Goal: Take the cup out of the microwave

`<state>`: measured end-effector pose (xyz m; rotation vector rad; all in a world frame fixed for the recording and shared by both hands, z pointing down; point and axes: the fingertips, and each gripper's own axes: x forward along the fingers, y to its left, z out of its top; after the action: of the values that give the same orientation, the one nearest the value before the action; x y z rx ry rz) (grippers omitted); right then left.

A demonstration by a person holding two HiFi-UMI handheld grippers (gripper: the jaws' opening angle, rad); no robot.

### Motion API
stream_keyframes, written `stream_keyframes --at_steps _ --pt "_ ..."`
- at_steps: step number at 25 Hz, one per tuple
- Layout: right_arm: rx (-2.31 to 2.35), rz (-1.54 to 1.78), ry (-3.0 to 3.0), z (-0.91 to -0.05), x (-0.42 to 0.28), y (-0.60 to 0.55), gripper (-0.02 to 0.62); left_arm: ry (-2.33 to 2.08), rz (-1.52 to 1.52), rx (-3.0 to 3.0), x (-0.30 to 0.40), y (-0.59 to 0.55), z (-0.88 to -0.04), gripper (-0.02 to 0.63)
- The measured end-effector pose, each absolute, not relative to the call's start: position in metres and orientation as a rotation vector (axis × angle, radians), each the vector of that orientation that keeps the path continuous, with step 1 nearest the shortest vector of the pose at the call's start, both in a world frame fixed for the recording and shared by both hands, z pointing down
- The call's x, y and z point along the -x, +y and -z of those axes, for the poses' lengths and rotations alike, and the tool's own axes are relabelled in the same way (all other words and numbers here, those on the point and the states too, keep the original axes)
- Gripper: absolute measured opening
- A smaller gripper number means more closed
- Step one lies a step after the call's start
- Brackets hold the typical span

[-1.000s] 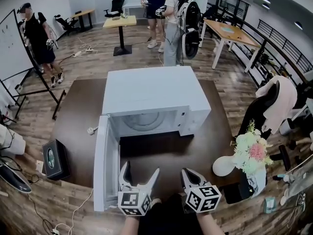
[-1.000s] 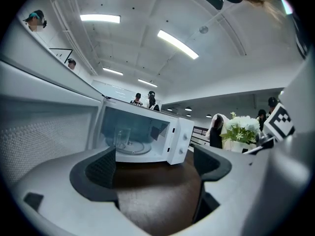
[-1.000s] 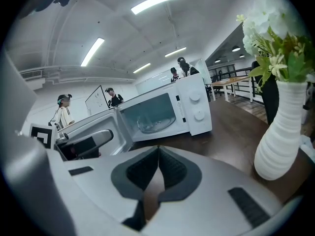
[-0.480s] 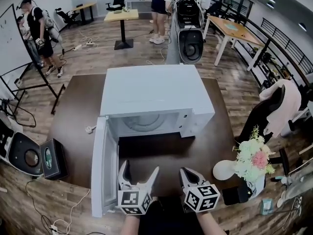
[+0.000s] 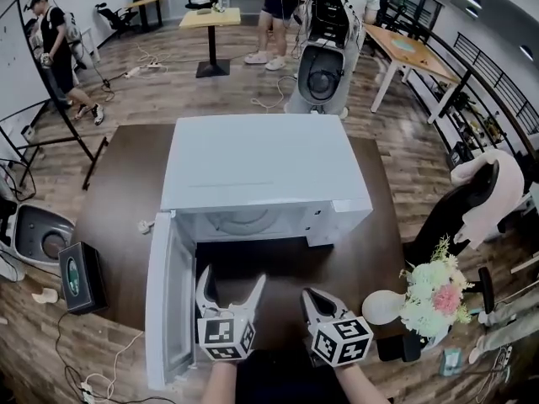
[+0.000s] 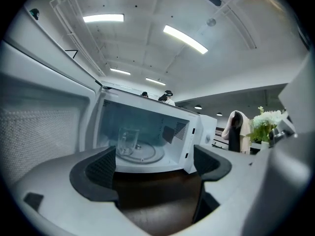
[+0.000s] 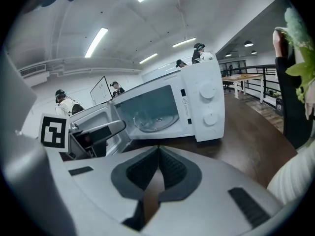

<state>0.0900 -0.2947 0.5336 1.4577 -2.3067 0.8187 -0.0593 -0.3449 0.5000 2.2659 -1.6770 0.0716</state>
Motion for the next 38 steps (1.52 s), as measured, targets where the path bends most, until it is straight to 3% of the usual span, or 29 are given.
stream_keyframes --at_steps 38 --pt "-1.228 -0.892 -2.238 -0.586 -0.076 -0.361 -0.005 -1.941 -0.235 -2.174 0.099 -0.528 -0.532 0.466"
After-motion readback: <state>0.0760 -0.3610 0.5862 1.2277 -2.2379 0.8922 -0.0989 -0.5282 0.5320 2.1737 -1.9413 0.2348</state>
